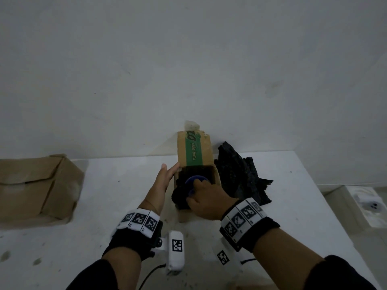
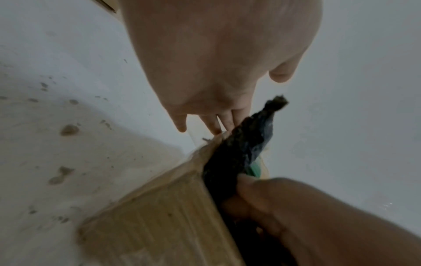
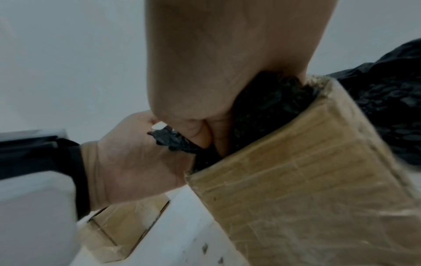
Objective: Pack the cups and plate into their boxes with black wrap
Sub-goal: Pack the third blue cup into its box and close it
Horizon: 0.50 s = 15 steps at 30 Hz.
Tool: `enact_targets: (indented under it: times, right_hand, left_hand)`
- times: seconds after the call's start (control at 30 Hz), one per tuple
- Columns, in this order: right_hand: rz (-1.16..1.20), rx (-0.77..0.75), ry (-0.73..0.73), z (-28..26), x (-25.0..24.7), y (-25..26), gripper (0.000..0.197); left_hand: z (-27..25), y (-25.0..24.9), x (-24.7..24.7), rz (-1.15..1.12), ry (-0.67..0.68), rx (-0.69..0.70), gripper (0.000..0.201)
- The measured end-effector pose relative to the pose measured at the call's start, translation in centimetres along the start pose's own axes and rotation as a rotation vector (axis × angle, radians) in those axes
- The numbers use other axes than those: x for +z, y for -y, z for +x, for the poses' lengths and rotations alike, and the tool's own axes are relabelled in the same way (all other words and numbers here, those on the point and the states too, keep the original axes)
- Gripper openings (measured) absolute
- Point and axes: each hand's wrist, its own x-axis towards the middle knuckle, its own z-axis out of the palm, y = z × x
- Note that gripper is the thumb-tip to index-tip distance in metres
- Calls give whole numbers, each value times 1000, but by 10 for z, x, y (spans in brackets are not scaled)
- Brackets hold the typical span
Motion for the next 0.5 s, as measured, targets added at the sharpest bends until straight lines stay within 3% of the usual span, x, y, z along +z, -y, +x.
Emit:
enact_targets:
  times: [0.2, 0.3, 0.37, 0.5]
  right_hand:
    - [-147, 44, 137, 19, -5, 7, 48]
    - [-7, -20, -112, 15, -6, 4, 32]
    - [57, -123, -295, 10, -2, -3, 32]
    - [38, -409, -337, 7, 13, -12, 36]
  left_hand:
    - [-11, -1, 18, 72, -47, 40, 57]
    - [-16, -6, 27, 99, -89, 68, 50]
    - [-14, -6, 31, 49, -71, 83, 48]
    - [-14, -6, 33, -52, -77, 62, 49]
